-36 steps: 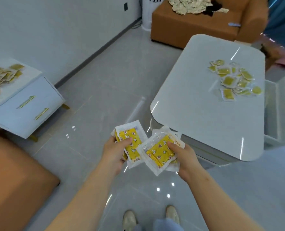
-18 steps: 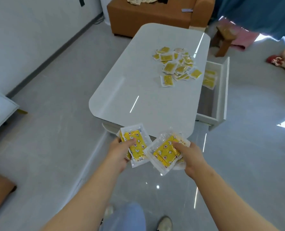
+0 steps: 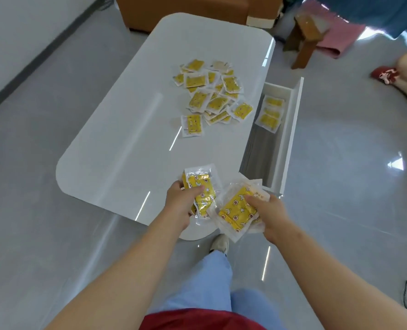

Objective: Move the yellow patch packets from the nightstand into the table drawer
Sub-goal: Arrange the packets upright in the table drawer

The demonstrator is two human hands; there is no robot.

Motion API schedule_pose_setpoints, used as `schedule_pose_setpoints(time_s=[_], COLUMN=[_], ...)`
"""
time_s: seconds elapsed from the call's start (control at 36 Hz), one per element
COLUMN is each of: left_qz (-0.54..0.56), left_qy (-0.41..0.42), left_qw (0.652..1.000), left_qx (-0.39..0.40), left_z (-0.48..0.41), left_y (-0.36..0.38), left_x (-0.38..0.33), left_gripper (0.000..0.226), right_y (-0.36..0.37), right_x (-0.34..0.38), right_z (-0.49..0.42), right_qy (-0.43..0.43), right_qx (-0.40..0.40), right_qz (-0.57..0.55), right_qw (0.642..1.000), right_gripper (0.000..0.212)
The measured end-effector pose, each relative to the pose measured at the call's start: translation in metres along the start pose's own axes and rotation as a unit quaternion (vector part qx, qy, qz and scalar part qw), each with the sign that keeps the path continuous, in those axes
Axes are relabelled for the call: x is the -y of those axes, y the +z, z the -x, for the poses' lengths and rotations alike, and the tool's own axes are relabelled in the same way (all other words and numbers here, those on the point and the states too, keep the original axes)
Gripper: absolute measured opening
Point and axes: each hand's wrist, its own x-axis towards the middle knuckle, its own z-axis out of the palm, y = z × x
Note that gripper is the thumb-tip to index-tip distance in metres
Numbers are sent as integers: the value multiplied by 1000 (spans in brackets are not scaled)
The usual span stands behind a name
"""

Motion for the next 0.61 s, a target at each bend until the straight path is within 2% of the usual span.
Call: schedule_pose_setpoints(time_s=[0.08, 0.17, 0.33, 0.44, 0.61], left_qz=[-16, -28, -28, -9, 69], left_qy=[-2, -12, -26, -38, -55], left_qw=[1000, 999, 998, 995, 983], left_qx=[-8, -26, -58, -95, -160], left_z=[-18, -37, -78, -108, -140], left_y=[39, 70, 141, 197, 276], left_x=[-20, -36, -55, -60, -66], left_gripper=[21, 20, 21, 21, 32], right_y=[-15, -28, -63, -88, -118], right_x=[34, 64, 118, 155, 216], right_z=[-33, -65, -140, -201, -284], right_qy=[11, 22, 33, 35, 30], right_qx=[1, 12, 39, 71, 138], right_qz=[15, 26, 74, 120, 224], right_qw=[1000, 999, 996, 990, 964], right_gripper=[10, 20, 16, 23, 19])
